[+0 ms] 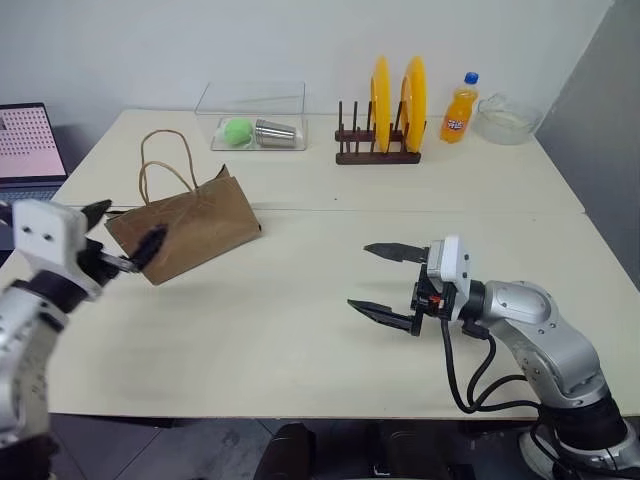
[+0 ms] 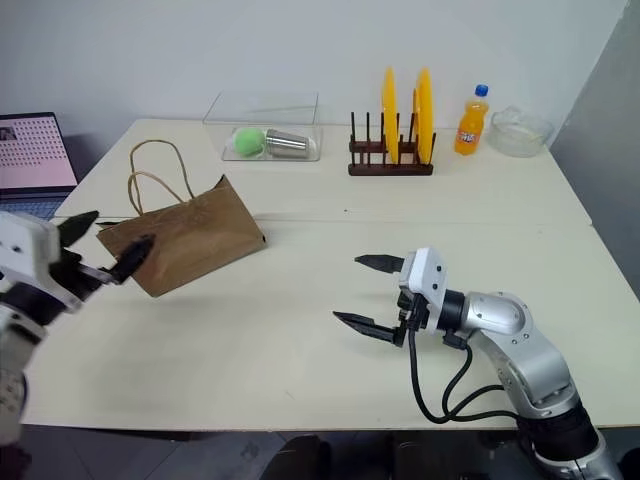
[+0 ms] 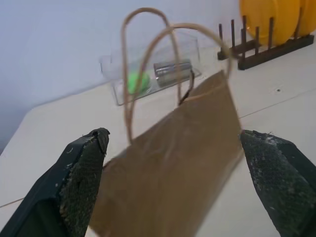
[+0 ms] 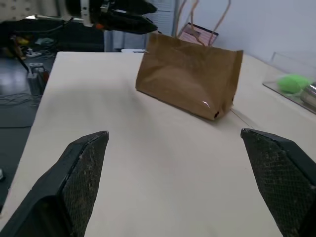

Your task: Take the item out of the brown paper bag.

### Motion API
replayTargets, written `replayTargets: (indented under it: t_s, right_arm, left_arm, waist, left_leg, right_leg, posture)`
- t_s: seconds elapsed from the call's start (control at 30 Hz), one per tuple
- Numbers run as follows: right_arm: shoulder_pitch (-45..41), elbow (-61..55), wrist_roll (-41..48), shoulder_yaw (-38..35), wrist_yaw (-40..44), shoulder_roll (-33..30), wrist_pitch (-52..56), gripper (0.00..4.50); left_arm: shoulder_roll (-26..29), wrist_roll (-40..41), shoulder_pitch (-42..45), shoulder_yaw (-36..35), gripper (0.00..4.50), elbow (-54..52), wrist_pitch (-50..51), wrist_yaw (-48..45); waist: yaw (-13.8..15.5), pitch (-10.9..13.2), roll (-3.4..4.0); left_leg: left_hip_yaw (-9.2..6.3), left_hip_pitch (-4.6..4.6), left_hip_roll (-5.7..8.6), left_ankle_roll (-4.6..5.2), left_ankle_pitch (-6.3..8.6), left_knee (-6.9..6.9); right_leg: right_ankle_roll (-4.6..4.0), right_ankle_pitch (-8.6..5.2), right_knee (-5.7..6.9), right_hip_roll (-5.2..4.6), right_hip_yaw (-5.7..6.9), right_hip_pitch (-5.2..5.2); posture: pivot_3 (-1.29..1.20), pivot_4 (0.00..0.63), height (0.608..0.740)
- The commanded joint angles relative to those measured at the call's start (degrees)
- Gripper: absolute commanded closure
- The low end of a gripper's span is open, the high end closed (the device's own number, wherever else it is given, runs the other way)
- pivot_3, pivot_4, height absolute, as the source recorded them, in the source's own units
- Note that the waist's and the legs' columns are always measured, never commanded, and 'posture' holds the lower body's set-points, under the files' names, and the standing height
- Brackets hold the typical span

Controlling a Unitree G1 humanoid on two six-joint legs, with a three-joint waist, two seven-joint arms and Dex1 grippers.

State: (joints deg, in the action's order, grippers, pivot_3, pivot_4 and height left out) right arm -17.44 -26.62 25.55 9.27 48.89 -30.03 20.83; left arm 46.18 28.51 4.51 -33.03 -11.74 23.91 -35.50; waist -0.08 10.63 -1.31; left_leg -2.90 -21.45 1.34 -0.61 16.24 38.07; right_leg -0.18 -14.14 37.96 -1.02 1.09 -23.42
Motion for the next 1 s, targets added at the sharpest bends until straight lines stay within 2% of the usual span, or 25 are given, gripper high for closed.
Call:
replayTargets:
  t_s: [0.03,0.27,0.47,0.63,0.73,1.0]
  right_arm:
    - [-2.35,-1.31,1.04,0.32,0.53,0.32,1.17,0.00]
    - [-3.47,-3.62,1.81,-0.15,-0.30,-0.82,4.09,0.00]
    - [-2.48,-6.04,1.90,-0.93,-1.94,-1.30,6.04,0.00]
    - [-1.75,-7.32,1.53,-1.51,-3.18,-1.84,7.08,0.00]
    - [-1.34,-7.94,1.41,-1.72,-3.81,-2.16,7.57,0.00]
    - [0.07,-9.60,1.07,-1.90,-4.53,-3.71,8.02,0.00]
  left_arm:
    - [5.35,1.64,7.01,2.20,0.03,9.20,1.44,-6.95]
    - [9.14,-4.85,25.52,12.01,0.03,31.74,-4.66,-14.33]
    - [8.41,-11.13,39.15,19.22,0.03,49.21,-12.38,-19.51]
    - [7.21,-14.17,47.42,21.55,0.03,59.04,-17.56,-21.36]
    - [7.10,-15.43,50.79,21.95,0.62,63.94,-19.45,-22.50]
    - [5.79,-18.18,55.70,23.59,3.21,70.91,-23.47,-24.84]
  waist:
    - [0.11,0.01,0.00]
    - [-0.04,0.01,-0.04]
    - [-0.03,0.00,-0.07]
    - [-0.09,-0.01,-0.09]
    - [-0.21,0.00,-0.09]
    - [-0.22,-0.01,-0.12]
  left_leg:
    - [0.00,0.00,0.01,0.00,0.00,0.00]
    - [-0.01,-0.09,0.02,-0.01,-0.01,-0.01]
    - [0.01,-0.42,0.02,-0.02,-0.01,0.00]
    - [0.07,-0.56,0.04,-0.02,-0.01,0.01]
    - [0.09,-0.57,0.04,-0.02,-0.01,0.01]
    - [0.07,-0.57,0.04,-0.01,-0.01,0.03]
  right_leg:
    - [0.00,0.00,0.00,-0.01,0.01,0.01]
    - [-0.01,0.01,0.02,-0.01,0.01,-0.09]
    - [-0.28,0.18,0.08,-0.02,0.02,-0.44]
    - [-0.28,0.19,0.13,-0.03,-0.01,-0.61]
    - [-0.27,0.19,0.13,-0.02,-0.03,-0.63]
    - [-0.27,0.19,0.17,-0.02,0.00,-0.62]
  posture:
    - [0.00,0.150,0.740]
    - [0.00,0.150,0.740]
    - [0.00,0.150,0.740]
    - [0.00,0.150,0.740]
    - [0.00,0.150,0.740]
    - [0.00,0.150,0.740]
